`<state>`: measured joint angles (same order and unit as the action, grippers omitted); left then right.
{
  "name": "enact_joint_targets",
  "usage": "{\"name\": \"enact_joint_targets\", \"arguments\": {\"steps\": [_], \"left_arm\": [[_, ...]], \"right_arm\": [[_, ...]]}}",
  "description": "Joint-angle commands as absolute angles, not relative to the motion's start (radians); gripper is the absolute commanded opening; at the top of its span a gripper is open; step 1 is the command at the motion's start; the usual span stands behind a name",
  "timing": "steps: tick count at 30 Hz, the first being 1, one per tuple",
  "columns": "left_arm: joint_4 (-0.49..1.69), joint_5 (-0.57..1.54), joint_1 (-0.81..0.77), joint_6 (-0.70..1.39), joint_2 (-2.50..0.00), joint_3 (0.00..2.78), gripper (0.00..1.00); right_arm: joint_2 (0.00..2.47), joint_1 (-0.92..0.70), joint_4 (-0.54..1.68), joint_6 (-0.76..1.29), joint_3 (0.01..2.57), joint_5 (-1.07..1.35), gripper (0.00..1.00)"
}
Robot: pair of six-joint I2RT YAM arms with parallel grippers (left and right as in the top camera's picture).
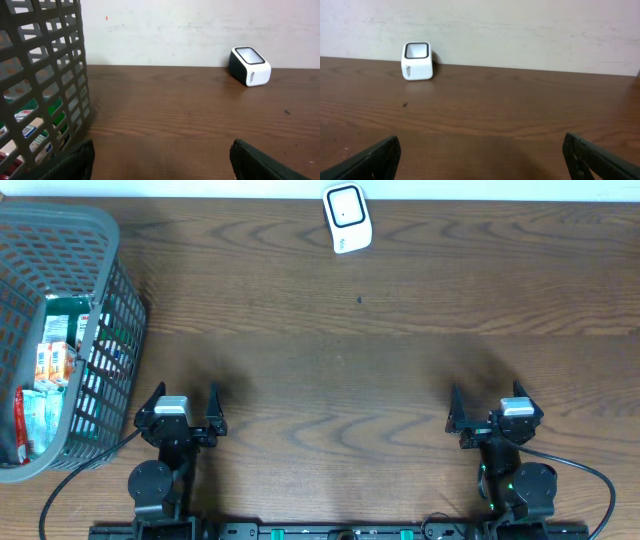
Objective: Scan the item barcode
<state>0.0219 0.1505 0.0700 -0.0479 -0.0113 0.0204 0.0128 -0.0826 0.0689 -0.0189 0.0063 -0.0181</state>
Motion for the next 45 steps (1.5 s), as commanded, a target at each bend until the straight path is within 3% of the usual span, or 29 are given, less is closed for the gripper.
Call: {"name": "enact_joint_targets", "arguments": {"steps": [1, 17, 20, 25, 34, 41, 45], "left_arm": [[0.052, 0.164, 0.074, -0.035, -0.012, 0.004, 0.88], [0.041, 0.208, 0.074, -0.017, -0.012, 0.007, 0.87], [0.045, 0.235, 0.074, 0.099, -0.012, 0.065, 0.87], [0.092, 0.335, 0.074, 0.111, -0.017, 0.202, 0.87], [0.470, 0.344, 0.074, 0.118, -0.217, 0.669, 0.87], [0.858, 0.337, 0.074, 0.038, -0.641, 1.240, 0.87], [1.127, 0.229, 0.074, -0.015, -0.941, 1.620, 0.87]], "right_arm": [[0.014, -0.090, 0.073, -0.031, 0.006, -0.017, 0.99], [0.014, -0.090, 0.073, -0.031, 0.006, -0.017, 0.99], [0.014, -0.090, 0.073, -0.031, 0.006, -0.017, 0.99], [0.014, -0.090, 0.073, -0.031, 0.006, -0.017, 0.99], [0.014, -0.090, 0.073, -0.031, 0.006, -0.017, 0.99], [0.014, -0.090, 0.073, -0.031, 0.006, -0.017, 0.99], [0.014, -0.090, 0.073, -0.031, 0.006, -0.017, 0.99]]}}
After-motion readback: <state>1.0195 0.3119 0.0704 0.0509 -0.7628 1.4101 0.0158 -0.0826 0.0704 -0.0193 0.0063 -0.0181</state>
